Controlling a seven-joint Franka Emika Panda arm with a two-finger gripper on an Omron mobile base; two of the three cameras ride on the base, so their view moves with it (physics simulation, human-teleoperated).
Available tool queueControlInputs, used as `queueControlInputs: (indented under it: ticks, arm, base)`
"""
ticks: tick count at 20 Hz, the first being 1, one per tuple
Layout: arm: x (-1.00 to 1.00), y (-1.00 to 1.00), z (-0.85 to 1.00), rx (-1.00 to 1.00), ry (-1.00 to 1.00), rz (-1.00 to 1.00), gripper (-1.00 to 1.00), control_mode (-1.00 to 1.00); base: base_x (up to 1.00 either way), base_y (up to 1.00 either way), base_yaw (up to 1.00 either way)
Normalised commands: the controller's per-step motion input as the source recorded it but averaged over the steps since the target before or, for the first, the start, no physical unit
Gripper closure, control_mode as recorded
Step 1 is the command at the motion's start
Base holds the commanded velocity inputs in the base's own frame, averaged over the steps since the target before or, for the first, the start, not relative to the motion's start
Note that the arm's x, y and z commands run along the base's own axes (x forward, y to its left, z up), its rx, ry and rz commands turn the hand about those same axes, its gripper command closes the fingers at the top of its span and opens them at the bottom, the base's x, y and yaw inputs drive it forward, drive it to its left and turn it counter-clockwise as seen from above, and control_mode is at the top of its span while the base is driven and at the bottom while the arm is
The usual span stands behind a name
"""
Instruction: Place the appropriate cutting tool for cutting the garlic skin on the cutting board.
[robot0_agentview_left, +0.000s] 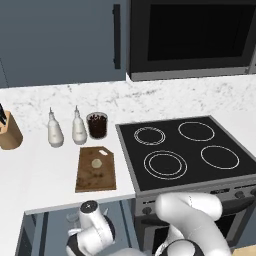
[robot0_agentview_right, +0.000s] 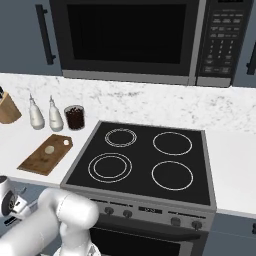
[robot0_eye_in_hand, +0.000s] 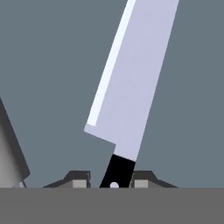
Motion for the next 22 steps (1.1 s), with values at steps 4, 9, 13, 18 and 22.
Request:
queueControlInputs:
  ticks: [4,9,13,18,22]
  arm:
    - [-0.12,0.00,0.60,0.00,0.00,-0.07,1.00,-1.00]
    - [-0.33,0.00,1.00,0.05,-0.01,-0.02,1.00,-1.00]
    - [-0.75,0.00,1.00,0.03,0.01,-0.03,1.00,-1.00]
    - [-0.91,0.00,0.86,0.03,0.09,-0.07,1.00,-1.00]
    - [-0.44,-0.02,0.99,0.05,0.13,-0.07,1.00,-1.00]
  base:
    - [0.00,0.00,0.00]
    - [0.00,0.00,0.00]
    - [0.00,0.00,0.00]
    - [0.00,0.00,0.00]
    - [0.00,0.00,0.00]
